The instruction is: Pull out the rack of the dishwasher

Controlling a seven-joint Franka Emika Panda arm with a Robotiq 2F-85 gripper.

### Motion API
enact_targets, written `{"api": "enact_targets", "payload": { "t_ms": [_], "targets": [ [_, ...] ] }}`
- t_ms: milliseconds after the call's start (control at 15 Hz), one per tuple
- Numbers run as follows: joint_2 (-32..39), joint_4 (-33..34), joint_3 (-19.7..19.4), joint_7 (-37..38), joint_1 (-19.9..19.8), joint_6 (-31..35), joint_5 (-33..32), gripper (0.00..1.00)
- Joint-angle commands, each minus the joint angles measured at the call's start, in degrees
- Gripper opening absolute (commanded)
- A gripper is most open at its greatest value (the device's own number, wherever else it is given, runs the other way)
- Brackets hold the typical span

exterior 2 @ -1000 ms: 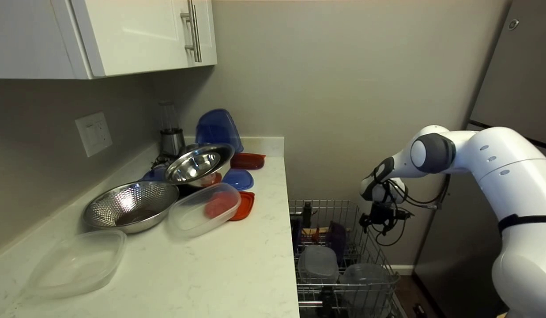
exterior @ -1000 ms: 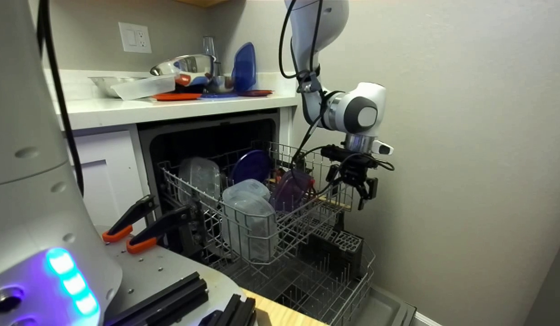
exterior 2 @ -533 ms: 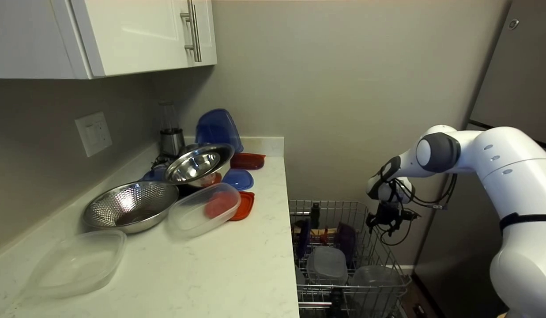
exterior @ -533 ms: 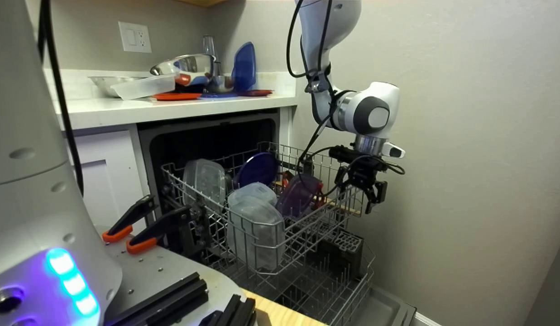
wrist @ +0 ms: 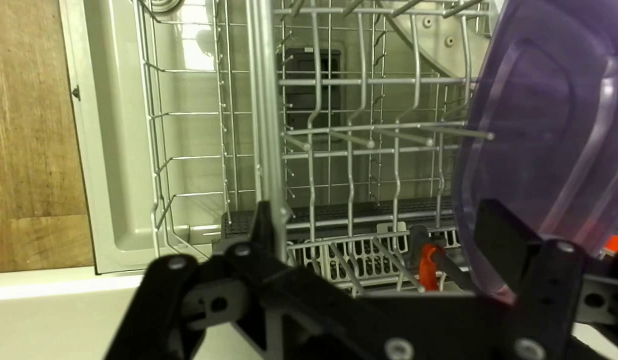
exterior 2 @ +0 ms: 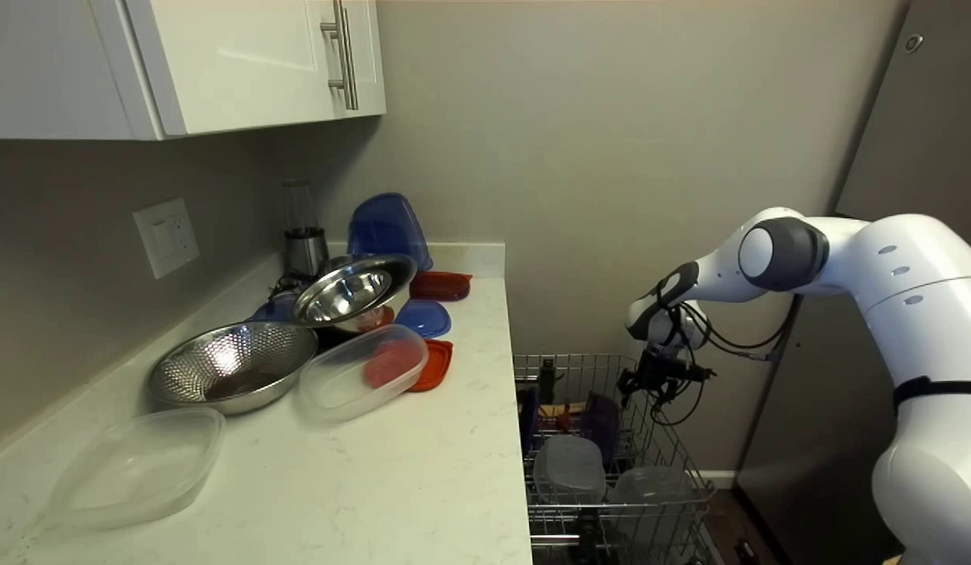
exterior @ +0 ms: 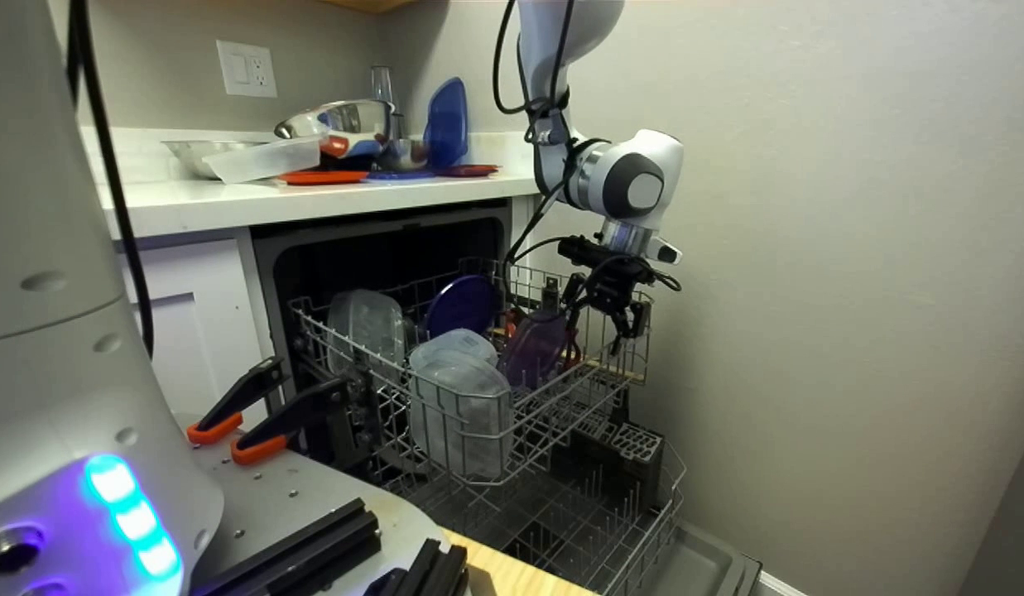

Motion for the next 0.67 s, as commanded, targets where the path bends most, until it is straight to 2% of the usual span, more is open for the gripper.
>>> {"api": "enact_targets", "payload": {
  "t_ms": [0, 600],
  "targets": [
    [-7.2, -6.6, 0.0, -1.4, 1.4, -0.4, 0.4, 1.0],
    [-19.0, -12.9, -1.4, 0.3, 6.6, -0.8, -0.7, 1.0]
  ]
}}
